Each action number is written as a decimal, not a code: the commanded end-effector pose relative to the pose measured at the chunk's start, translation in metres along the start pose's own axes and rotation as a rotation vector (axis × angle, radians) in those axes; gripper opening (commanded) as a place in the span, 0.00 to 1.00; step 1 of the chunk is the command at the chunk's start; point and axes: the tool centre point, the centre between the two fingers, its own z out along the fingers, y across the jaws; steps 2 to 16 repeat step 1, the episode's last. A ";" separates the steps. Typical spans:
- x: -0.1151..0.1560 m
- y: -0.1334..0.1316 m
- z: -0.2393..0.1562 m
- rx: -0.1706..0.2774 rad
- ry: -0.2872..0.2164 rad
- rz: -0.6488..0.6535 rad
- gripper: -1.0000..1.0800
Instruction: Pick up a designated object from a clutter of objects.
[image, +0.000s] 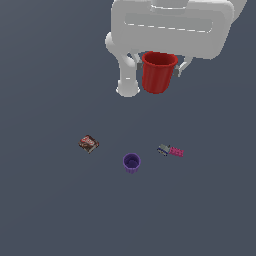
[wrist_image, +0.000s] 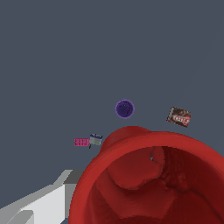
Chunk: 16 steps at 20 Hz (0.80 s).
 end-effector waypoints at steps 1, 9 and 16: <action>0.000 0.000 -0.003 0.000 0.001 0.000 0.00; 0.000 0.000 -0.003 0.000 0.001 0.000 0.00; 0.000 0.000 -0.003 0.000 0.001 0.000 0.00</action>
